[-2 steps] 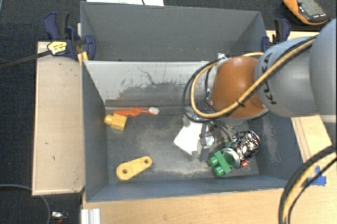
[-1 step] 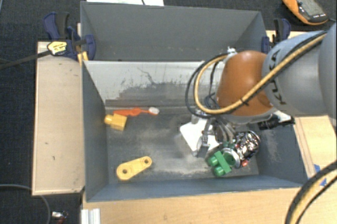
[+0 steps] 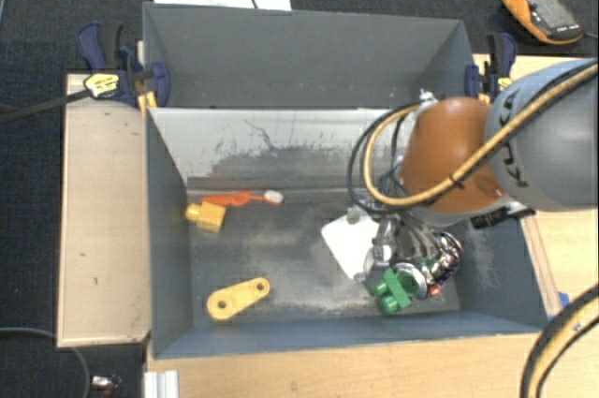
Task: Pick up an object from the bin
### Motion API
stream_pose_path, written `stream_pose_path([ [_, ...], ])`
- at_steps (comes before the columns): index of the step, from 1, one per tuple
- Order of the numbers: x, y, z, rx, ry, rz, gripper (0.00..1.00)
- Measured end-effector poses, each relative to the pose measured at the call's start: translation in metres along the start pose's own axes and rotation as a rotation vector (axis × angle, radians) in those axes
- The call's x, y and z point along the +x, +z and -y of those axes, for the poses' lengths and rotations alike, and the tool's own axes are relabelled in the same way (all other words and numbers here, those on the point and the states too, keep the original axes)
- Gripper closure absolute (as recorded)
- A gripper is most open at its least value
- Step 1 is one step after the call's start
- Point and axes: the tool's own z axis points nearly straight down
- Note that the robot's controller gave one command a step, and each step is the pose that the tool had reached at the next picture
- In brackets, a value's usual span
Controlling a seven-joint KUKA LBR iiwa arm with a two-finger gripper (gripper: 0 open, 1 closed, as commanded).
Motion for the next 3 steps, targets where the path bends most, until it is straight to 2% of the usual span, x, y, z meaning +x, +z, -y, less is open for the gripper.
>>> stream_pose_path([
  [1, 0.007, 0.022, 0.021, 0.002, -0.254, -0.003, 0.0],
  [2, 0.001, 0.023, 0.05, 0.001, -0.086, -0.002, 0.0],
  [3, 0.003, 0.036, 0.029, 0.001, -0.221, -0.003, 0.0],
])
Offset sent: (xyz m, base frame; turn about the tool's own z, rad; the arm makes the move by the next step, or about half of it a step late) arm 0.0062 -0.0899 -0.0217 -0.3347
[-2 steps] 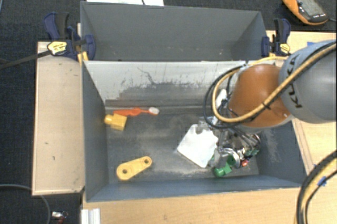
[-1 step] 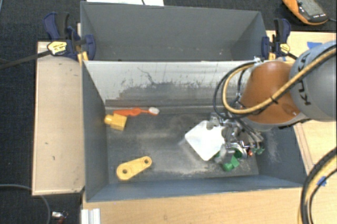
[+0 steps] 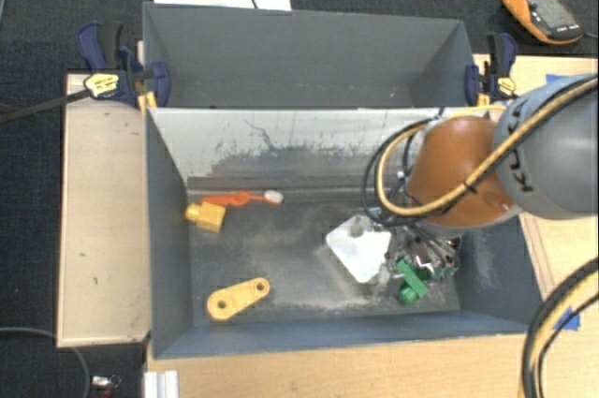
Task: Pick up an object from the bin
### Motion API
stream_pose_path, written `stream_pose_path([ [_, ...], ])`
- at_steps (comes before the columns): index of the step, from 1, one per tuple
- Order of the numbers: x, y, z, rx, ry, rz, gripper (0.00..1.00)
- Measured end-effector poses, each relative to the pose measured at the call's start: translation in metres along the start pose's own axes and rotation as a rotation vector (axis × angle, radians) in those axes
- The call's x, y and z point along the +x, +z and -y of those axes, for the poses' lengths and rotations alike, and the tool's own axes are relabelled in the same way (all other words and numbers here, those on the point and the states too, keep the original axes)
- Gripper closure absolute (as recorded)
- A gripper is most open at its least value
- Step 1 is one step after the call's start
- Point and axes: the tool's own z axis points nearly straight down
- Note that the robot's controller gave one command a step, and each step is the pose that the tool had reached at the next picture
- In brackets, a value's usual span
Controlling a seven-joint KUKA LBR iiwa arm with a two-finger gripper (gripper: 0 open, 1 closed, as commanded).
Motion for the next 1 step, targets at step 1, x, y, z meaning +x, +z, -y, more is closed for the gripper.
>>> stream_pose_path([
  [1, -0.0163, 0.0087, -0.0056, 0.001, 0.103, 0.005, 0.0],
])
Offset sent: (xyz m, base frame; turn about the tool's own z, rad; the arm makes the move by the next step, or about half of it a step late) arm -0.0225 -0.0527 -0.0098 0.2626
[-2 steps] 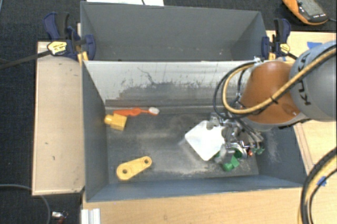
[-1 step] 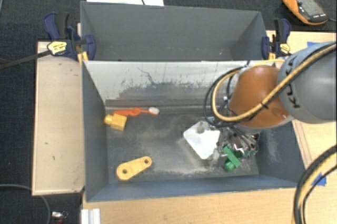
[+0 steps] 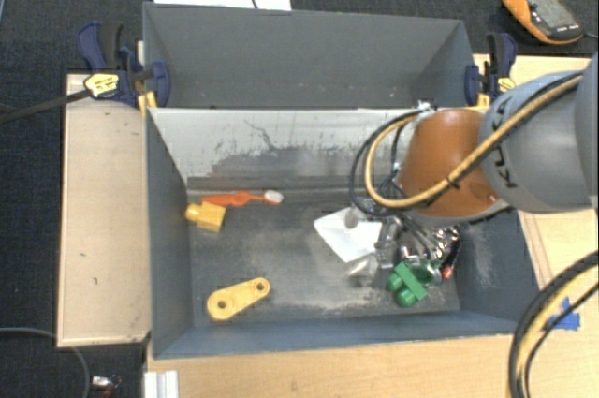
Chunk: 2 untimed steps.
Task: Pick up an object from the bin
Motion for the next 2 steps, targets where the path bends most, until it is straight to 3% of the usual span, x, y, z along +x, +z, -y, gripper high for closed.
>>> stream_pose_path([
  [1, 0.0419, -0.0009, 0.0572, -0.002, 0.159, -0.001, 1.0],
  [2, 0.0419, -0.0009, 0.0572, -0.002, 0.159, -0.001, 1.0],
])
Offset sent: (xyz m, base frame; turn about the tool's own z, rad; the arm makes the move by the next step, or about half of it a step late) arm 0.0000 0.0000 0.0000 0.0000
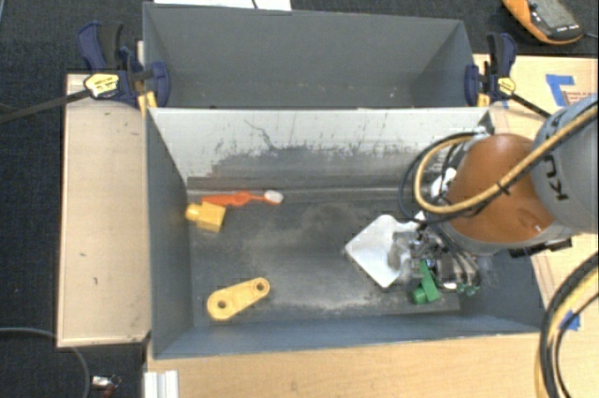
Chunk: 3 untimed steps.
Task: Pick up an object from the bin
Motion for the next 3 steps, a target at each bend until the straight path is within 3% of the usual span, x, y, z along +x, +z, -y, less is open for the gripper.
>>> stream_pose_path([
  [1, -0.0029, 0.0003, -0.0003, 0.0, 0.003, 0.001, 1.0],
  [2, -0.0047, -0.0054, 0.0021, 0.0, -0.28, 0.006, 1.0],
  [3, 0.003, -0.0027, -0.0002, -0.001, -0.178, 0.003, 1.0],
])
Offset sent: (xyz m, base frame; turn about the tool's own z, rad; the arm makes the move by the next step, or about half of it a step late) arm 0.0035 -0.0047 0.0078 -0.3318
